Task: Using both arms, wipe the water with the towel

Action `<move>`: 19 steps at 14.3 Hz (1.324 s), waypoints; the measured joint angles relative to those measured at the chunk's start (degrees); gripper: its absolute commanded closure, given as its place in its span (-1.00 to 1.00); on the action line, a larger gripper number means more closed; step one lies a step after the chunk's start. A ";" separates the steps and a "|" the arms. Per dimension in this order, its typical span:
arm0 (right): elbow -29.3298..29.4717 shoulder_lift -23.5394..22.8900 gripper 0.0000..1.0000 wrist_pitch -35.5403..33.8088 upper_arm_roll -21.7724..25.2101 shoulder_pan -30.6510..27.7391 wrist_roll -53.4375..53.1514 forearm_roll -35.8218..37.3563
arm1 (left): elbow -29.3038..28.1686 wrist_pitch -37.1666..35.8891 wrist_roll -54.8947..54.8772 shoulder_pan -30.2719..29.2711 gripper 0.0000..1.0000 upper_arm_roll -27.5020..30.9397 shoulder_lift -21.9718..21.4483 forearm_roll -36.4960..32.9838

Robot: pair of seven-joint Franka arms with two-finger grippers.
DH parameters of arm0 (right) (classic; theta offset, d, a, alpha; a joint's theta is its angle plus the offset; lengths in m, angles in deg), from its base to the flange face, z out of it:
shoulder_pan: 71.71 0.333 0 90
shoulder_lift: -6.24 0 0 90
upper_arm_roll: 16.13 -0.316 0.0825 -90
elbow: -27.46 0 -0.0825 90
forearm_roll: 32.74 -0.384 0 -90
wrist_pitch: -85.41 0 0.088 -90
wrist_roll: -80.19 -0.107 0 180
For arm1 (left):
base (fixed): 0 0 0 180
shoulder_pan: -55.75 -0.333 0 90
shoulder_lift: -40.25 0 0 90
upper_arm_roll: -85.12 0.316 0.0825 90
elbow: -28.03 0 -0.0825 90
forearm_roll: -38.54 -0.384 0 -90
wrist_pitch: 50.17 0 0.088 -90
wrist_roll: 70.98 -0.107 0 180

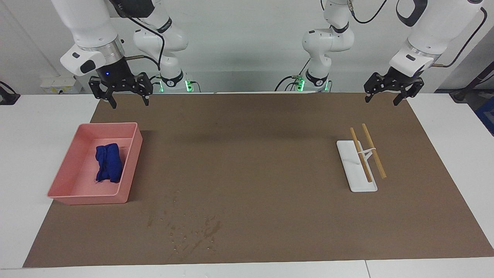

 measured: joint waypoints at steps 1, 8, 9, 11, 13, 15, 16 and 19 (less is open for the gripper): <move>0.09 0.00 -1.00 -0.10 0.03 0.22 0.00 0.52 | 0.00 0.00 0.00 0.00 -1.00 0.00 0.00 0.00; 0.17 0.00 -1.00 -0.31 1.34 2.41 0.00 1.13 | 0.00 0.00 0.00 0.00 -1.00 0.00 0.00 0.00; 0.16 0.00 -1.00 -0.31 1.92 2.47 0.00 0.80 | 0.00 0.00 0.00 0.00 -1.00 0.00 0.00 0.00; 0.05 -0.02 -1.00 -0.34 3.88 2.60 0.05 0.21 | 0.00 0.00 0.00 0.00 -1.00 0.00 0.00 0.00; 0.03 -0.05 -1.00 -0.51 6.03 2.66 0.74 0.07 | 0.00 0.00 0.00 0.00 -1.00 0.00 0.00 0.00; 0.08 -0.05 -1.00 -1.05 7.73 2.74 2.61 0.04 | 0.00 0.00 0.00 0.00 -1.00 0.00 0.00 0.00; 0.23 -0.05 -1.00 -1.53 8.75 2.79 3.89 0.04 | 0.00 0.00 0.00 0.00 -1.00 0.00 0.00 0.00; 0.60 -0.04 -1.00 -2.06 10.52 2.78 5.88 -0.08 | 0.00 0.00 0.00 0.00 -1.00 0.00 0.00 0.00</move>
